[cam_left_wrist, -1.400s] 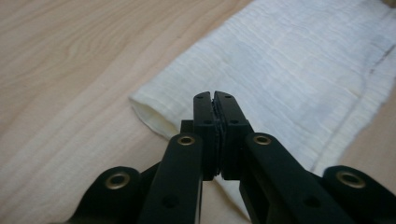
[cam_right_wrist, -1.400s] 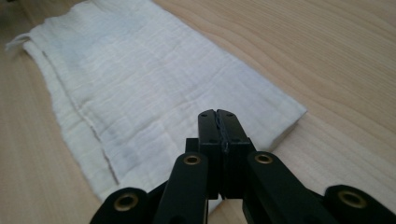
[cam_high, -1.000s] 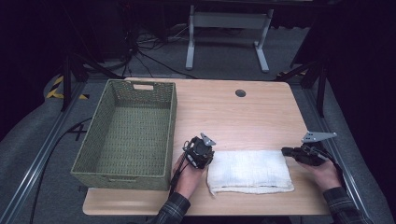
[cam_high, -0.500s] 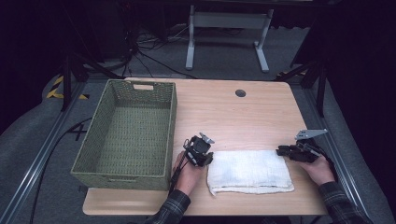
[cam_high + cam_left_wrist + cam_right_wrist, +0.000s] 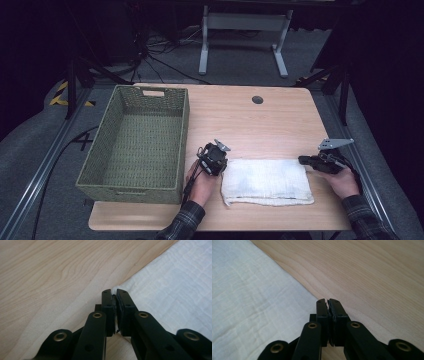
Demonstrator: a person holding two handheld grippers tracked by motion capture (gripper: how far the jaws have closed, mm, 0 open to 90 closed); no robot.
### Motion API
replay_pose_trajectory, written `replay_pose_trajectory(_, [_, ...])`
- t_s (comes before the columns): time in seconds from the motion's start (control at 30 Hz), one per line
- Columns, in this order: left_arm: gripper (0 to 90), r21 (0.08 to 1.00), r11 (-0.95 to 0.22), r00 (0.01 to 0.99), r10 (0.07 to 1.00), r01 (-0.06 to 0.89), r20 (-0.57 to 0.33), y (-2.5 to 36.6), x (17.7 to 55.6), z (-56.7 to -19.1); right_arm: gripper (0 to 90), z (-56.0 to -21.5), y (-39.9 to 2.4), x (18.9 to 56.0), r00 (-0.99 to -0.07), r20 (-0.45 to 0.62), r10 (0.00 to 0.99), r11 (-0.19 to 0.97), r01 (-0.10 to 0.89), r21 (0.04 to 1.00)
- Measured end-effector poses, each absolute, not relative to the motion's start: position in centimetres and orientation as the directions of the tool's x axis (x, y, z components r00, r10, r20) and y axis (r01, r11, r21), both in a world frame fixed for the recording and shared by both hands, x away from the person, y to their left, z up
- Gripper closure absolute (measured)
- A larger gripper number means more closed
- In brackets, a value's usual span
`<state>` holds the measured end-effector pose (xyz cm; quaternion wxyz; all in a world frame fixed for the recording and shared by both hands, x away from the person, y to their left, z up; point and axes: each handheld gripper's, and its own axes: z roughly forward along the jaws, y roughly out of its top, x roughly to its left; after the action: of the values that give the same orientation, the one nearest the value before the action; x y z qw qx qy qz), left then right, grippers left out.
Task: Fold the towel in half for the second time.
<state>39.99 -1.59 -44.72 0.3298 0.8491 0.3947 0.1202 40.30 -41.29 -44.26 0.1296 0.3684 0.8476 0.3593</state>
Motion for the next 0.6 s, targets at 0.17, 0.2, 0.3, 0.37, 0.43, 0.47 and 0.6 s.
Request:
replay_pose_trajectory(0.17, [85.2, 0.685, -0.444, 0.649, 0.758, 0.577, -0.055, -1.5, 40.7, -43.6, 87.1, -43.8, -41.5, 40.3, -0.683, 0.031, 0.730, 0.458, 0.522, 0.720])
replay_pose_trajectory(0.2, [85.3, 0.687, -0.439, 0.647, 0.760, 0.579, -0.061, -1.5, 40.9, -43.6, 87.1, -43.7, -41.5, 40.3, -0.677, 0.028, 0.736, 0.455, 0.525, 0.720])
replay_pose_trajectory(0.3, [85.3, 0.692, -0.441, 0.650, 0.758, 0.572, -0.053, -1.4, 41.0, -43.4, 87.1, -43.5, -41.7, 40.4, -0.673, 0.020, 0.739, 0.453, 0.519, 0.724])
replay_pose_trajectory(0.37, [85.3, 0.701, -0.429, 0.647, 0.760, 0.570, -0.061, -1.4, 40.9, -43.2, 87.1, -43.3, -41.8, 40.5, -0.670, 0.017, 0.742, 0.448, 0.514, 0.731])
replay_pose_trajectory(0.43, [85.3, 0.710, -0.430, 0.653, 0.755, 0.557, -0.056, -1.2, 40.5, -42.7, 87.2, -42.9, -41.9, 40.3, -0.669, 0.020, 0.743, 0.439, 0.509, 0.740])
replay_pose_trajectory(0.47, [85.3, 0.715, -0.429, 0.656, 0.753, 0.552, -0.055, -1.2, 40.3, -42.5, 87.1, -42.7, -42.0, 40.2, -0.668, 0.019, 0.744, 0.433, 0.503, 0.748])
replay_pose_trajectory(0.6, [85.3, 0.738, -0.431, 0.672, 0.740, 0.519, -0.039, -1.0, 39.3, -41.9, 87.1, -41.9, -41.9, 39.4, -0.673, -0.012, 0.739, 0.442, 0.471, 0.763])
